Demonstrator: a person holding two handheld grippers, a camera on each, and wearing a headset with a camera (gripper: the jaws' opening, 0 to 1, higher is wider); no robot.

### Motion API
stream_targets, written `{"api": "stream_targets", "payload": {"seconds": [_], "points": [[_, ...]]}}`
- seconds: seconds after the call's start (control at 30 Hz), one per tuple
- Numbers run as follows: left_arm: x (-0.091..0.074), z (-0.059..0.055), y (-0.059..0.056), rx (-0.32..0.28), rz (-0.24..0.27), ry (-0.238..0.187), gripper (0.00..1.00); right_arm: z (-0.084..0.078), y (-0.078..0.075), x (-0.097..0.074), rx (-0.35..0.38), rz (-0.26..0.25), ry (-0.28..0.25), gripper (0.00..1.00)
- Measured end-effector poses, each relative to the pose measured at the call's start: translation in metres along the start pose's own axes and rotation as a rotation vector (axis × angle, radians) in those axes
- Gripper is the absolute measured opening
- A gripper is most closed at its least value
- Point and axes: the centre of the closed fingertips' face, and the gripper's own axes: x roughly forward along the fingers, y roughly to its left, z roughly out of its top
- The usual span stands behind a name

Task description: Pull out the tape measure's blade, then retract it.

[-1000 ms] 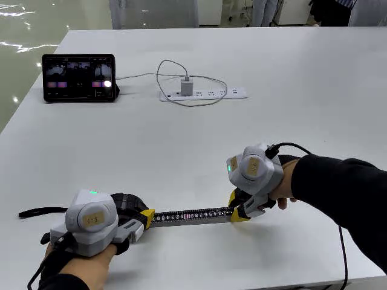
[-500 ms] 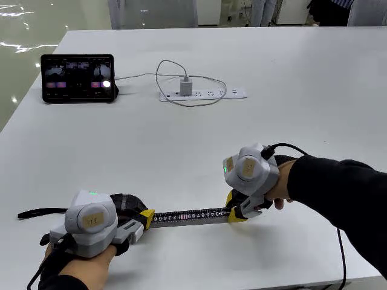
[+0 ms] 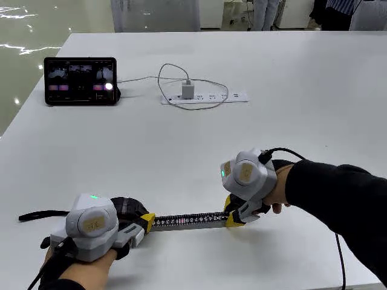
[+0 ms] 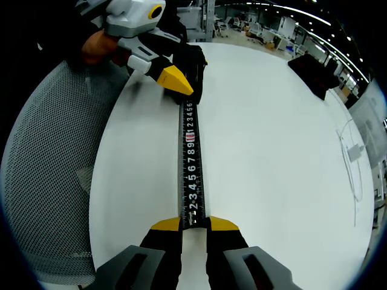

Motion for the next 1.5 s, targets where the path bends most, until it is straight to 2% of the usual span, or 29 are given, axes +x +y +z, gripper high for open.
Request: {"api": "stream_targets", "payload": {"seconds": [1.5], "points": [[0.000,0.000,0.000,0.004,0.001,-0.002,0.62,0.015,0.000,0.006,0.024,-0.013,-0.031,0.11]]}}
